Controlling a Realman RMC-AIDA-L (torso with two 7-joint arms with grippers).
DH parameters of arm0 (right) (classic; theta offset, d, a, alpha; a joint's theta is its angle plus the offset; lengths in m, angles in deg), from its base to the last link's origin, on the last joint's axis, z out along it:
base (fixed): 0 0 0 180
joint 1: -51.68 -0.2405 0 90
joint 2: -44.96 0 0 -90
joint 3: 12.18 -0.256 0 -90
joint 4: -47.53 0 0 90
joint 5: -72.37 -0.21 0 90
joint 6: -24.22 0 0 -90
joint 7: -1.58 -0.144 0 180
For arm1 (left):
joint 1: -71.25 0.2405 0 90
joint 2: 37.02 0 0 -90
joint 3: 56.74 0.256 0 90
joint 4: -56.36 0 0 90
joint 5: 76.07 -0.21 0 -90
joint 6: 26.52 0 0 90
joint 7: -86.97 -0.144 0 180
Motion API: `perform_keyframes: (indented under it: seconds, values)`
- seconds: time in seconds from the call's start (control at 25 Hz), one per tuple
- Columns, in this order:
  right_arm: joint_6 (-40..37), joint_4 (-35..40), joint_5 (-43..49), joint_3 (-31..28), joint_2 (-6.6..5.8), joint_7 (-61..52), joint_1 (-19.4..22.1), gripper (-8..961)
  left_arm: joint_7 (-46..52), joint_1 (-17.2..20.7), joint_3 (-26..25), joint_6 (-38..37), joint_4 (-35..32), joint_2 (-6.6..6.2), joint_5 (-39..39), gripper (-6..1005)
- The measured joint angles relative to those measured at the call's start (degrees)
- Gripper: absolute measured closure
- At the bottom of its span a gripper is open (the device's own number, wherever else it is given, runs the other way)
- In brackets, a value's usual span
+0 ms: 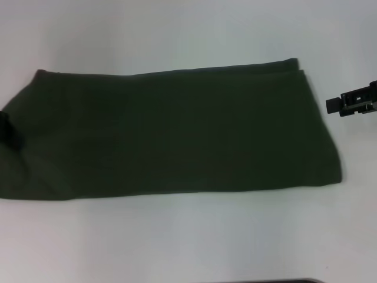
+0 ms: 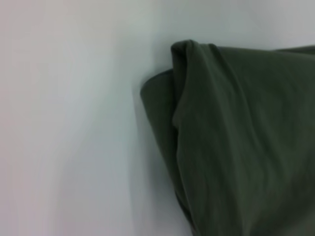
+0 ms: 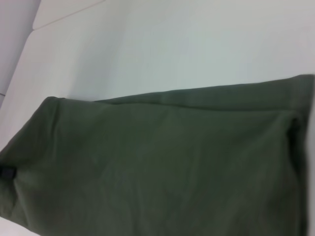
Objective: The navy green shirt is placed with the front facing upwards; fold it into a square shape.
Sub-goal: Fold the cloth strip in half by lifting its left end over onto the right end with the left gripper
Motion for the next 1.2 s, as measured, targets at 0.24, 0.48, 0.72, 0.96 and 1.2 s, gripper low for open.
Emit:
perform_keyframes:
  seconds: [0.24, 0.48, 0.72, 0.96, 1.2]
  values:
    - [0.1, 0.0, 0.0, 0.0, -0.04, 0.0, 0.0, 383, 1.7, 1.6, 0.0, 0.0, -1.6, -1.38, 0.0, 936]
    - [0.2, 0.1, 0.0, 0.0, -0.24, -0.3, 0.0, 383, 2.2, 2.0, 0.3, 0.4, -1.6, -2.03, 0.0, 935]
    - [0.2, 0.1, 0.0, -0.2, -0.40, -0.5, -0.1, 384, 2.4, 2.1, 0.4, 0.4, -1.7, -2.58, 0.0, 935]
    - [0.3, 0.0, 0.0, -0.2, -0.35, -0.5, -0.3, 384, 1.8, 2.3, 0.3, -0.4, -1.7, -2.68, 0.0, 934]
    - [0.4, 0.0, 0.0, -0.2, -0.32, -0.6, -0.3, 383, -3.8, 2.2, -4.3, -8.5, -2.9, -2.68, 4.4, 933]
